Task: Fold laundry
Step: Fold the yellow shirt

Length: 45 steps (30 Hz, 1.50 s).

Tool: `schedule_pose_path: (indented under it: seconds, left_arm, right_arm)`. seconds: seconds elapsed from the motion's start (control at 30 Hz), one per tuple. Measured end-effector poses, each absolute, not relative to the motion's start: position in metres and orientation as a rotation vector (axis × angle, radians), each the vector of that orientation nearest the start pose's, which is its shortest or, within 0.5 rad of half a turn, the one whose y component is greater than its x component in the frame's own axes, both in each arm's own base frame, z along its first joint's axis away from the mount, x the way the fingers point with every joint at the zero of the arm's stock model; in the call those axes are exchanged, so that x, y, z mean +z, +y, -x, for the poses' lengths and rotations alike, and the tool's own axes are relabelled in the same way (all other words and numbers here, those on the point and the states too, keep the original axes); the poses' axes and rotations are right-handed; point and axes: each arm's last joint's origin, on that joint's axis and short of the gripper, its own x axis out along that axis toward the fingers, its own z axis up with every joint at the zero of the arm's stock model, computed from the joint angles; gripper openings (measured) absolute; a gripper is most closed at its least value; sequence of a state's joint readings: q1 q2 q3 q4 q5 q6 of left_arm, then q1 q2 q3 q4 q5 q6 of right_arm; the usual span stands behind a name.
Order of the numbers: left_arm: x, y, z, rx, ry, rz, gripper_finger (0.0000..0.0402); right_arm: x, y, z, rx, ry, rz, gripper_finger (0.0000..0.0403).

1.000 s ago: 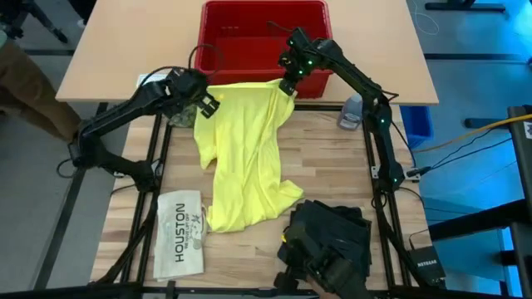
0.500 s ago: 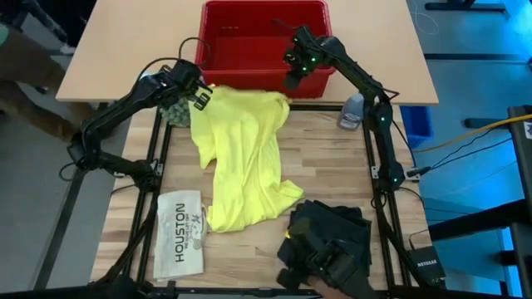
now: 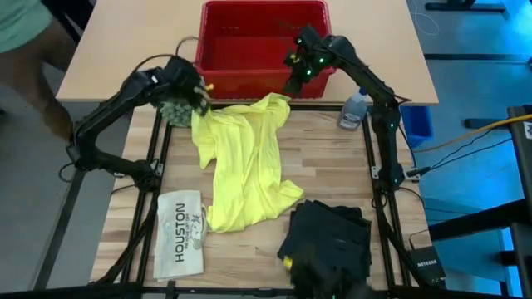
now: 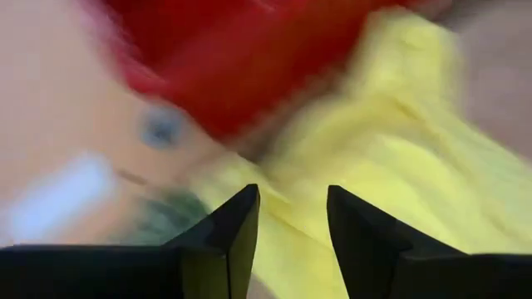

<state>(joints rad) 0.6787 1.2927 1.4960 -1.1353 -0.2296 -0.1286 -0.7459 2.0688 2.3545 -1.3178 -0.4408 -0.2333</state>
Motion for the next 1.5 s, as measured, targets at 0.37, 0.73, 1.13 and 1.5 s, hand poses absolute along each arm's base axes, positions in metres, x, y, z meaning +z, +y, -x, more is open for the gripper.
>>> schedule_pose_path:
  seconds: [0.37, 0.73, 1.13, 1.5]
  left_arm:
    - [0.370, 0.021, -0.163, 0.498, 0.769, 0.447, 0.0098]
    - [0.291, -0.043, -0.164, 0.316, 0.898, 0.542, 0.0097]
    - [0.236, -0.076, -0.184, 0.189, 0.786, 0.604, 0.0097]
    - [0.180, -0.083, -0.228, 0.444, 0.698, 0.601, 0.0017]
  right_arm:
    - [0.401, -0.144, -0.337, 0.039, 0.971, -0.182, 0.0207]
    - [0.297, -0.062, -0.350, 0.067, 1.266, -0.240, 0.0188]
    - [0.241, -0.008, -0.374, 0.078, 1.112, -0.365, 0.0188]
    - [0.215, -0.001, -0.394, -0.073, 1.083, -0.381, 0.0021]
